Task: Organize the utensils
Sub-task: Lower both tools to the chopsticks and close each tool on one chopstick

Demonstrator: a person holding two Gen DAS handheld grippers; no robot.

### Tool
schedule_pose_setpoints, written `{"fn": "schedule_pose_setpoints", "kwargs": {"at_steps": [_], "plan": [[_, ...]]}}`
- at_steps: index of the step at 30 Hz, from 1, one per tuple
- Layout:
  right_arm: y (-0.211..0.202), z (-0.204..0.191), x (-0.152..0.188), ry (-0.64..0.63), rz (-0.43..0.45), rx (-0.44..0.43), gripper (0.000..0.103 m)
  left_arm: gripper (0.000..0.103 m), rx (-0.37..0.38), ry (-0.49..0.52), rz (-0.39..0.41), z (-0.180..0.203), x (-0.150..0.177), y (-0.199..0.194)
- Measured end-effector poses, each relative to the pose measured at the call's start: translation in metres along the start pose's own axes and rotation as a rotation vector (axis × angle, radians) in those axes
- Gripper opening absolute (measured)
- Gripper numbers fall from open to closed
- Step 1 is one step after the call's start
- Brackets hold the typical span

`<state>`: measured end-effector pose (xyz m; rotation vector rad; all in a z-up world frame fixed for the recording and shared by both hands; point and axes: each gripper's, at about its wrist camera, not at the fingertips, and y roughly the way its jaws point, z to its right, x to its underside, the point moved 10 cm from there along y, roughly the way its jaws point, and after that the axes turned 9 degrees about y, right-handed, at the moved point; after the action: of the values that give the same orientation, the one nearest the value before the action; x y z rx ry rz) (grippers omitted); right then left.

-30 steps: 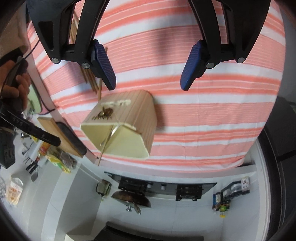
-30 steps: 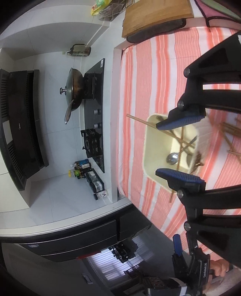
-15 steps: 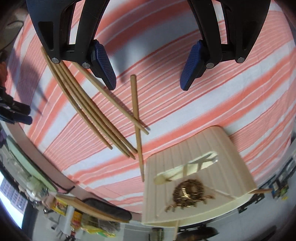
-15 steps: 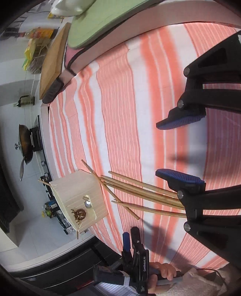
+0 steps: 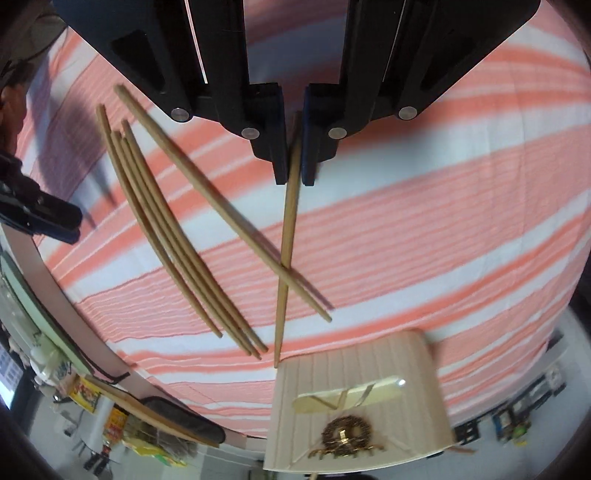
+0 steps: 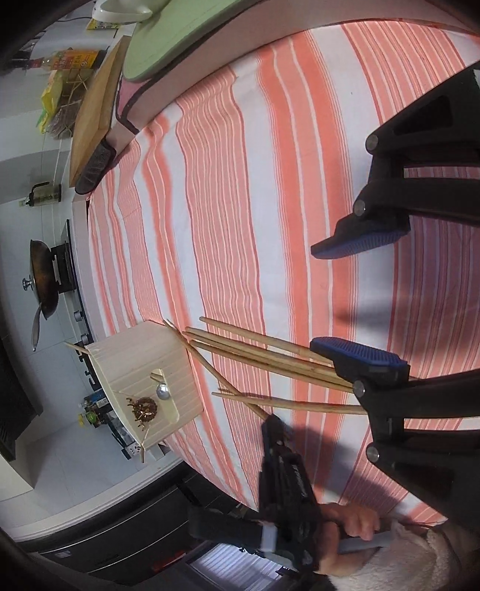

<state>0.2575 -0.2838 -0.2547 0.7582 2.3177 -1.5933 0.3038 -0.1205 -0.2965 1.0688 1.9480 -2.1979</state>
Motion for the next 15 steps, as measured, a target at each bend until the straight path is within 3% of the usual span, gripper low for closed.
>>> {"fn": "schedule_pose_setpoints", "kwargs": {"at_steps": [6,11,12,14,15], "plan": [[0.018,-0.022,0.009,-0.025,-0.058,-0.016,0.044,0.005,-0.142,-0.077,0.036,-0.016,0.066,-0.038],[0.029,-0.035,0.013,-0.036,-0.082,-0.008,0.044,0.008,-0.127,-0.104,0.043,-0.036,0.066,-0.039],[0.03,-0.039,0.015,-0.046,-0.083,-0.002,0.044,0.011,-0.122,-0.095,0.04,-0.041,0.067,-0.04],[0.029,-0.051,0.02,-0.072,-0.087,-0.011,0.044,0.041,-0.14,-0.056,0.039,-0.043,0.058,-0.036],[0.027,-0.06,0.022,-0.099,-0.088,-0.024,0.044,0.048,-0.152,-0.037,0.039,-0.043,0.054,-0.035]]}}
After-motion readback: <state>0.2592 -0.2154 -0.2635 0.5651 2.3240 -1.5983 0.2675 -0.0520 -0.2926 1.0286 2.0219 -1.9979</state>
